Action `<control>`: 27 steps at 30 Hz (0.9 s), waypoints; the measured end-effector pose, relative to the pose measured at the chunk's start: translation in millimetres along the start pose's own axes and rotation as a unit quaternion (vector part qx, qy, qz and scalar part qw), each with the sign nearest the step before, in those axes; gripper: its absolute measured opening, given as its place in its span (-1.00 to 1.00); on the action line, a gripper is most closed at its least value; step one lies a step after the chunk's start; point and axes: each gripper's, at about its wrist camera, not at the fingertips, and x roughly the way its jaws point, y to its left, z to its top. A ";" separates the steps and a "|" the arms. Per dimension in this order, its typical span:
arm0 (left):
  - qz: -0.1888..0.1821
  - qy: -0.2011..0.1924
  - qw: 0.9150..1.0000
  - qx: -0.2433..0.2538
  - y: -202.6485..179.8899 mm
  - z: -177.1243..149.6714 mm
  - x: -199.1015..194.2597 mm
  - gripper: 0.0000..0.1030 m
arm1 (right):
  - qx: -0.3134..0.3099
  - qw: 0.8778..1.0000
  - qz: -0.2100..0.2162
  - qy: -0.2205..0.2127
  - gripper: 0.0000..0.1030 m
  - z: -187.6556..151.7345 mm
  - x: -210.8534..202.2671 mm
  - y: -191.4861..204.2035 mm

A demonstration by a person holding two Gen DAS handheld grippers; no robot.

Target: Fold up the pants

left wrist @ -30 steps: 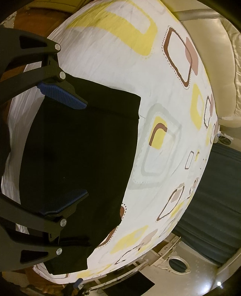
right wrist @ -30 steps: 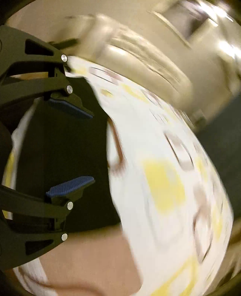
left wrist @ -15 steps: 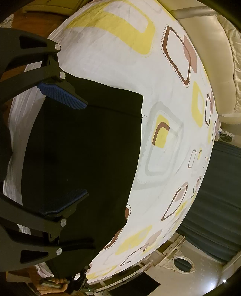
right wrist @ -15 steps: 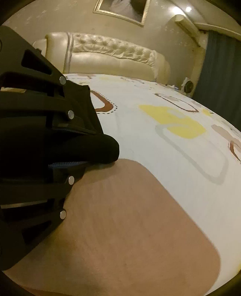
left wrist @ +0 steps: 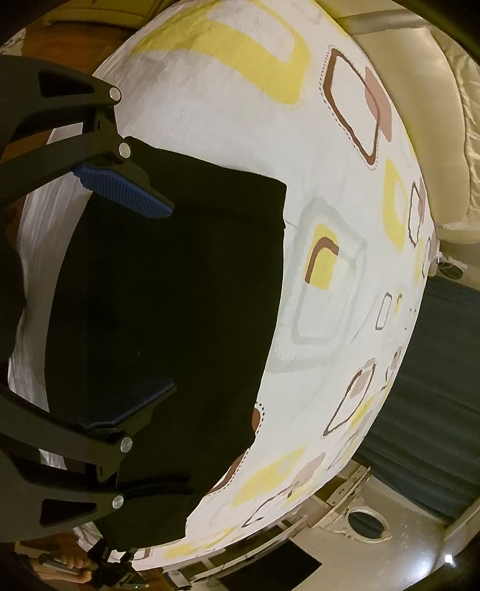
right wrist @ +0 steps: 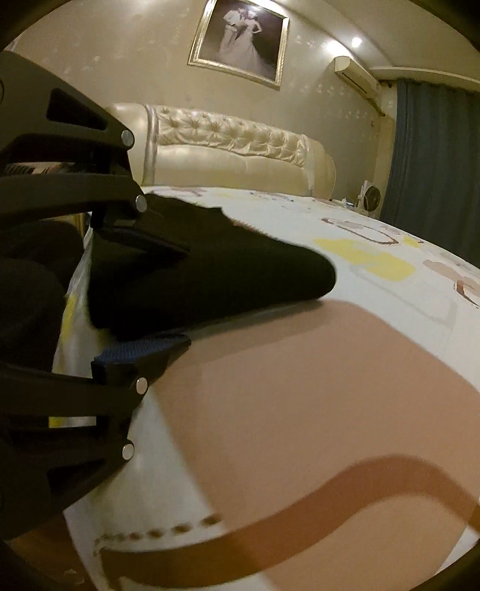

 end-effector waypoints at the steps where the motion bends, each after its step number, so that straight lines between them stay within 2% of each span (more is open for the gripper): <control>1: 0.000 -0.001 1.000 0.003 -1.5 0.0 -0.4 0.69 | 0.002 1.000 -0.006 -0.001 -0.42 -1.4 -1.3 -2.6; 3: 0.002 -0.004 1.000 0.010 -3.7 -0.2 -1.8 0.69 | -0.004 0.999 -0.031 -0.002 -0.58 -2.3 1.0 -2.6; 5: 0.005 -0.006 1.000 0.013 -4.6 0.2 -2.2 0.69 | -0.023 0.998 -0.056 -0.006 -0.62 -5.2 3.5 -0.3; 7: 0.004 -0.006 1.000 0.010 -4.1 0.7 -1.5 0.69 | -0.028 0.997 -0.067 -0.017 -0.62 -7.7 3.7 1.7; 10: 0.004 -0.001 1.000 0.006 -2.1 0.7 0.9 0.69 | -0.029 0.997 -0.071 -0.029 -0.50 -10.7 -0.8 8.6; 12: 0.006 -0.001 1.000 0.010 -1.7 -0.3 0.1 0.69 | -0.033 0.995 -0.088 -0.040 -0.46 -11.9 -7.4 17.4; 15: 0.008 -0.004 1.000 0.008 0.6 0.7 -0.6 0.69 | -0.053 0.984 -0.127 -0.111 -0.44 -13.0 -32.4 48.5; 17: 0.006 -0.003 1.000 0.002 2.9 1.8 0.3 0.69 | -0.069 0.983 -0.110 -0.131 -0.38 -16.3 -35.3 72.1; 19: 0.005 -0.002 1.000 -0.001 4.3 2.3 1.2 0.69 | -0.084 0.989 -0.065 -0.104 -0.27 -25.3 -20.0 92.7; 23: 0.007 -0.004 1.000 0.002 9.0 2.5 -0.3 0.69 | -0.103 0.994 -0.003 -0.027 -0.25 -39.5 23.8 108.7; 27: 0.009 -0.009 1.000 -0.015 23.3 6.0 -2.7 0.69 | -0.084 0.996 0.008 0.010 -0.17 -41.9 52.6 94.3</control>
